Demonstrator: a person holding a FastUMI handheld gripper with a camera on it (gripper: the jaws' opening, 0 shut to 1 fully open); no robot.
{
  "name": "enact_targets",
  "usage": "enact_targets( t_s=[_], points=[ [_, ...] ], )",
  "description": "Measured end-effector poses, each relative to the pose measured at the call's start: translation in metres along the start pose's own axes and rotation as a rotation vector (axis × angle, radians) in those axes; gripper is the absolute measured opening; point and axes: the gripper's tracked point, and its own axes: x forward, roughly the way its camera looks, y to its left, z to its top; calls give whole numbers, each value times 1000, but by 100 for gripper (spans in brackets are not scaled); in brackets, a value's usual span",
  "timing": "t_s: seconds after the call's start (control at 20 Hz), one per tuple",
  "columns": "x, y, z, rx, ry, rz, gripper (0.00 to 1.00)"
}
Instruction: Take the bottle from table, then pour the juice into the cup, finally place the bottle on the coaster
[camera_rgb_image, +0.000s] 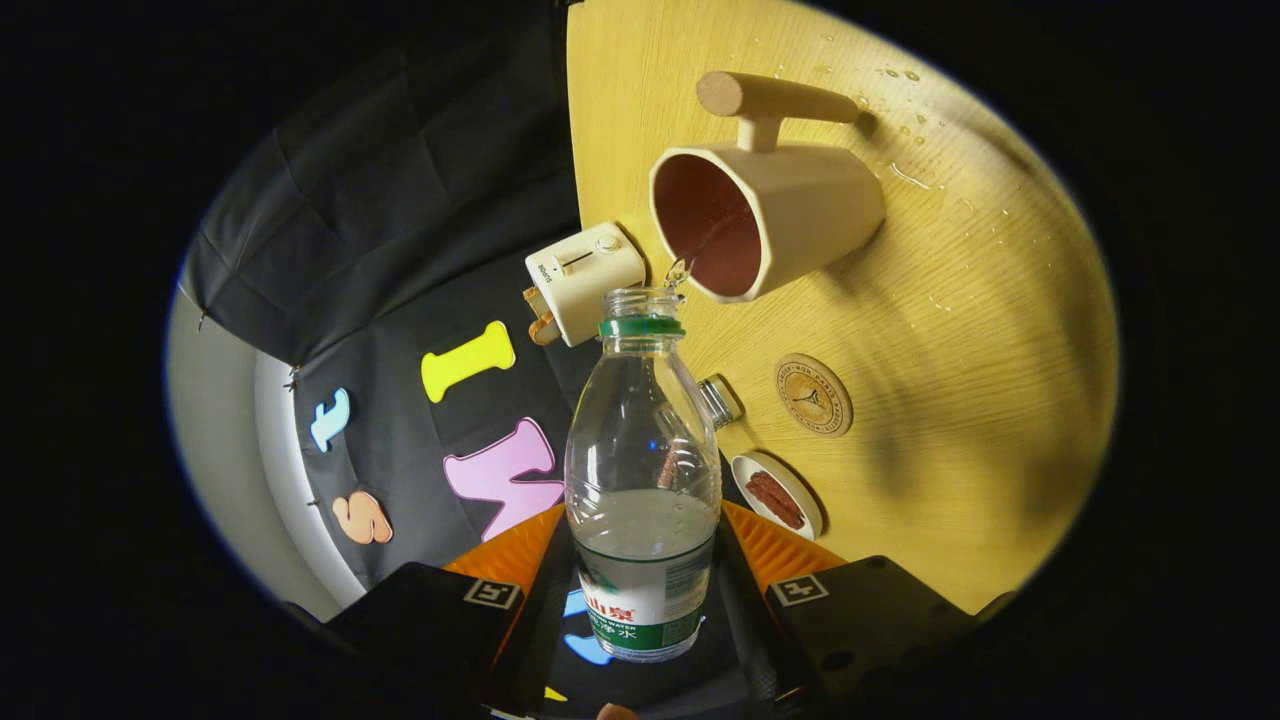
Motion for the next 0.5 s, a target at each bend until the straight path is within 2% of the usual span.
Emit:
enact_targets(
  t_s=[0.5],
  points=[
    [-2,19,9,147,-56,49,75]
  ],
)
